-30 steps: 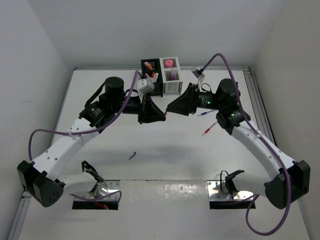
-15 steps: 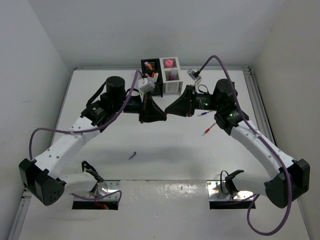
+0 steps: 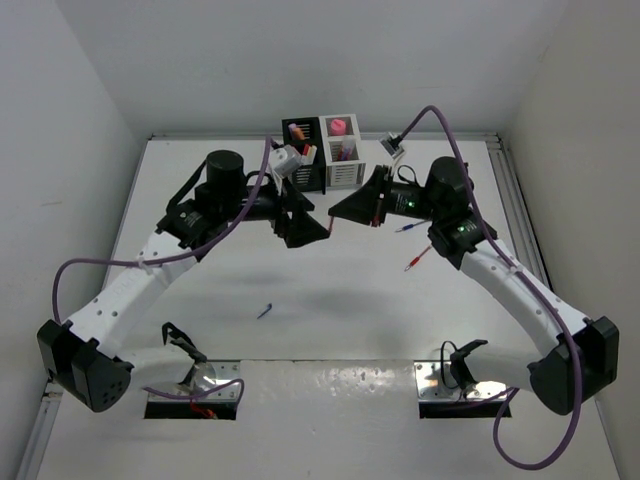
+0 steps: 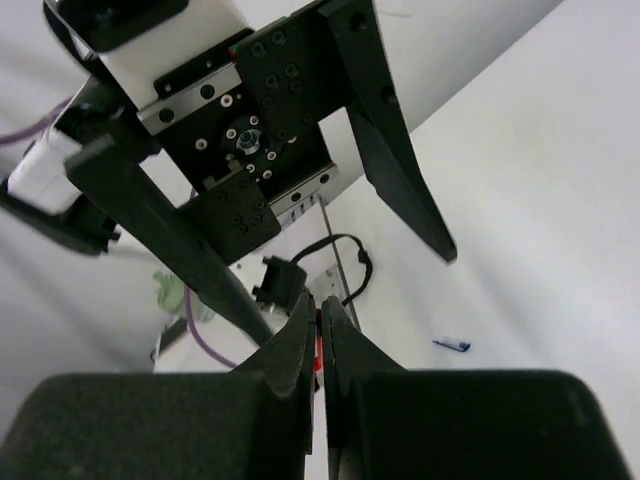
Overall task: Sort the stationery into containers
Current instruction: Pick up the pen cap from the center of the board.
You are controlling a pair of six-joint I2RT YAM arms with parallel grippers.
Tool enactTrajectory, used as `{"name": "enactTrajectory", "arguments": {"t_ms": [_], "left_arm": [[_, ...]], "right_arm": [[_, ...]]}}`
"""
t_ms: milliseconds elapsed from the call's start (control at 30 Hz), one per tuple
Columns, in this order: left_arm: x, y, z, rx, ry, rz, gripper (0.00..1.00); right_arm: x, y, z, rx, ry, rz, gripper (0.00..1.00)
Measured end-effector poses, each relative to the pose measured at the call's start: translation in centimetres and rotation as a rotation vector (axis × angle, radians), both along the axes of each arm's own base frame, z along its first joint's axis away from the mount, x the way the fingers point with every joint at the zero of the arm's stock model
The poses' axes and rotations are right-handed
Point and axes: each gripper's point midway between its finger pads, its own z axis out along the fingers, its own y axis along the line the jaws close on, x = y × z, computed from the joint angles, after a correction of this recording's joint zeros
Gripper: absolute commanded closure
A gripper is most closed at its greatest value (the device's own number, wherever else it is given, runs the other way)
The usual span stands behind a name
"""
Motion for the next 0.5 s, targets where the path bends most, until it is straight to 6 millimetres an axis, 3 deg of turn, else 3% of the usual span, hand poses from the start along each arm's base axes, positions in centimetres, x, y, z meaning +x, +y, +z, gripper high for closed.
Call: {"name": "enactTrajectory", "arguments": {"t_ms": [233, 400, 467, 500], "left_arm": [[3.5, 2.9, -0.9, 0.094, -0.050, 0.254, 0.00], [3.0, 3.7, 0.3, 0.058, -0.088, 0.283, 0.01], [2.5, 3.0, 0.5, 0.038, -0.087, 0.237, 0.11], [2.3, 2.6, 0.5, 0.030, -0.081, 0.214, 0.22]], "right_arm": [[3.5, -0.2, -1.3, -0.004, 0.168, -0.190, 1.00], [5.0, -0.4, -1.3, -0.014, 0.267, -0.307, 1.00], [5.4, -0.6, -1.2, -0.014, 0.293, -0.338, 1.00], [5.6, -0.6, -1.2, -0.014, 0.306, -0.349, 1.00]]}}
